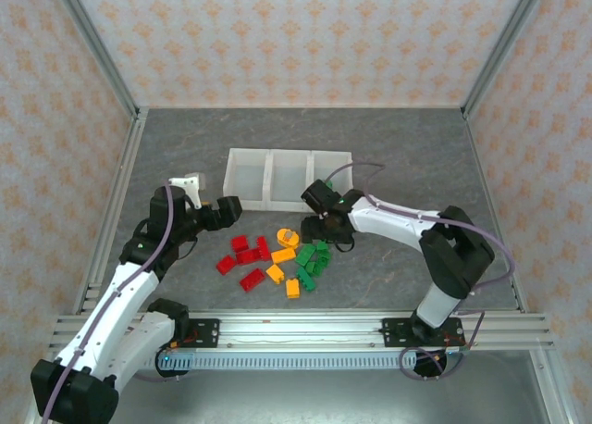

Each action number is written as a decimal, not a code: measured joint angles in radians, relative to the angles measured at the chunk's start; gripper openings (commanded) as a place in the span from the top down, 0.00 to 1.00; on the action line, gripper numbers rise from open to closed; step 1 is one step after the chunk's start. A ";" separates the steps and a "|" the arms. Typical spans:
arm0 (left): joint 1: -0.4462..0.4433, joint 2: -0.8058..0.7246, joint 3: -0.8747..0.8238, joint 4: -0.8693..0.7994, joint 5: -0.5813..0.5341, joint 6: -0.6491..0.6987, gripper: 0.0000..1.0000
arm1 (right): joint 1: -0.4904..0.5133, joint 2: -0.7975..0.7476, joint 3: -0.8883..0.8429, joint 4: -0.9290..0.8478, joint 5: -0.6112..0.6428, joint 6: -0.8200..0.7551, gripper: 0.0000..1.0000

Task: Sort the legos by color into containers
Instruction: Pick up the lego from the bottom-center of the table.

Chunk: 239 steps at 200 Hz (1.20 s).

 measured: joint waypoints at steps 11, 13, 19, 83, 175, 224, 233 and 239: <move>0.000 0.005 0.000 0.000 0.001 0.000 0.01 | 0.006 0.014 0.000 0.000 -0.003 0.003 0.28; 0.000 0.006 0.000 0.000 0.001 0.000 0.01 | 0.007 0.015 0.000 0.000 -0.004 0.003 0.29; 0.000 0.008 0.000 0.000 0.002 0.000 0.01 | 0.010 0.019 0.000 0.000 -0.004 0.004 0.32; 0.000 0.026 0.000 0.000 0.026 0.000 0.01 | 0.013 0.019 -0.038 0.027 -0.002 0.018 0.49; 0.000 0.026 0.000 0.000 0.026 -0.003 0.01 | 0.013 -0.034 -0.112 0.060 0.027 0.029 0.65; 0.000 0.026 0.000 0.000 0.027 -0.003 0.01 | 0.013 -0.105 -0.154 0.052 0.047 0.031 0.68; 0.000 0.026 0.000 0.000 0.027 -0.003 0.01 | 0.012 -0.109 -0.156 0.053 0.051 0.031 0.69; 0.000 0.025 0.000 0.000 0.027 -0.003 0.01 | 0.012 -0.112 -0.157 0.053 0.054 0.031 0.69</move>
